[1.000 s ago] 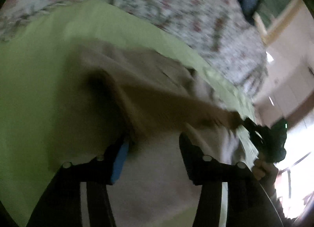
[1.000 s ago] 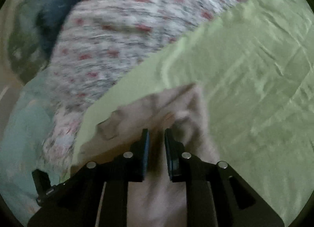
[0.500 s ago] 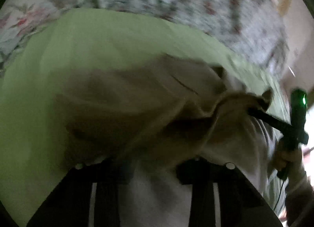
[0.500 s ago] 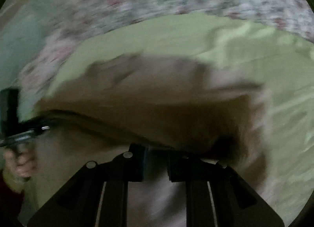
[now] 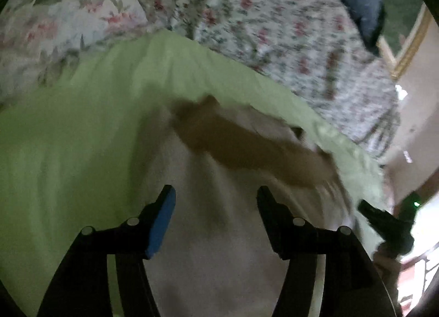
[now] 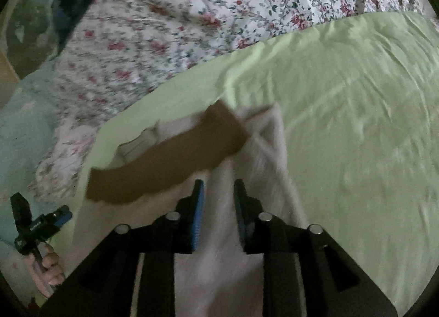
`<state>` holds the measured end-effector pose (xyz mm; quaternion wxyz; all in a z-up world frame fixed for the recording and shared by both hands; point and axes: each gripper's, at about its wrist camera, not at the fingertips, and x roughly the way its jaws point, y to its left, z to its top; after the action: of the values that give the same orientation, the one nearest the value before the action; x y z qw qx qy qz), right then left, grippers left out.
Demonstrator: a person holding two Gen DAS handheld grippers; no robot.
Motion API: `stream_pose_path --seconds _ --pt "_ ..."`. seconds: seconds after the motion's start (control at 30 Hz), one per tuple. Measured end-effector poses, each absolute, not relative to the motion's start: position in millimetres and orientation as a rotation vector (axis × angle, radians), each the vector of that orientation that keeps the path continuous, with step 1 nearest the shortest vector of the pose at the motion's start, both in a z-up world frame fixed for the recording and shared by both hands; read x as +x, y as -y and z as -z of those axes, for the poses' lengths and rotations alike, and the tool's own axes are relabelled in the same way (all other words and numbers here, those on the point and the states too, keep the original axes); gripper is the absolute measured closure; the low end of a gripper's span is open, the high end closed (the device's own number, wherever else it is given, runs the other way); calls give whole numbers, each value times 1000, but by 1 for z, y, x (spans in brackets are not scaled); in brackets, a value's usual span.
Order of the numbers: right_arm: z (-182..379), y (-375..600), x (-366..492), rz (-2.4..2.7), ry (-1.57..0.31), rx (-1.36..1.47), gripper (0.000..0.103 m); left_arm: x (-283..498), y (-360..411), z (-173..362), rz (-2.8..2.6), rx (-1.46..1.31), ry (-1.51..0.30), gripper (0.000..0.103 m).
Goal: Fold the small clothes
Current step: 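Release the hem with both grippers and smooth the folded sweater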
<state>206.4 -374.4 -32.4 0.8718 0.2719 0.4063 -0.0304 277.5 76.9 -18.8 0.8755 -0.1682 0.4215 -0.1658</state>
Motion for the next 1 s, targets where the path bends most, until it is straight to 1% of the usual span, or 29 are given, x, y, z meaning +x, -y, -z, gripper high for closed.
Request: stream_pose_path --seconds 0.13,0.23,0.4,0.5,0.53,0.67,0.87,1.0 --pt "31 344 169 2 -846 600 73 216 -71 28 409 -378 -910 41" --pt "34 327 146 -33 -858 621 72 185 -65 42 440 -419 -947 37" --pt "46 311 115 -55 -897 662 68 157 -64 68 417 -495 -1002 36" --pt "51 305 103 -61 -915 682 68 152 -65 77 393 -555 -1002 34" --pt "52 304 99 -60 -919 684 68 152 -65 77 386 -564 -997 31" --pt "55 299 87 -61 -936 695 66 158 -64 80 360 -599 -982 25" --pt "55 299 84 -65 -936 698 64 179 -70 85 284 -610 -958 25" --pt "52 294 83 -85 -935 709 63 209 -84 85 199 -627 -914 25"
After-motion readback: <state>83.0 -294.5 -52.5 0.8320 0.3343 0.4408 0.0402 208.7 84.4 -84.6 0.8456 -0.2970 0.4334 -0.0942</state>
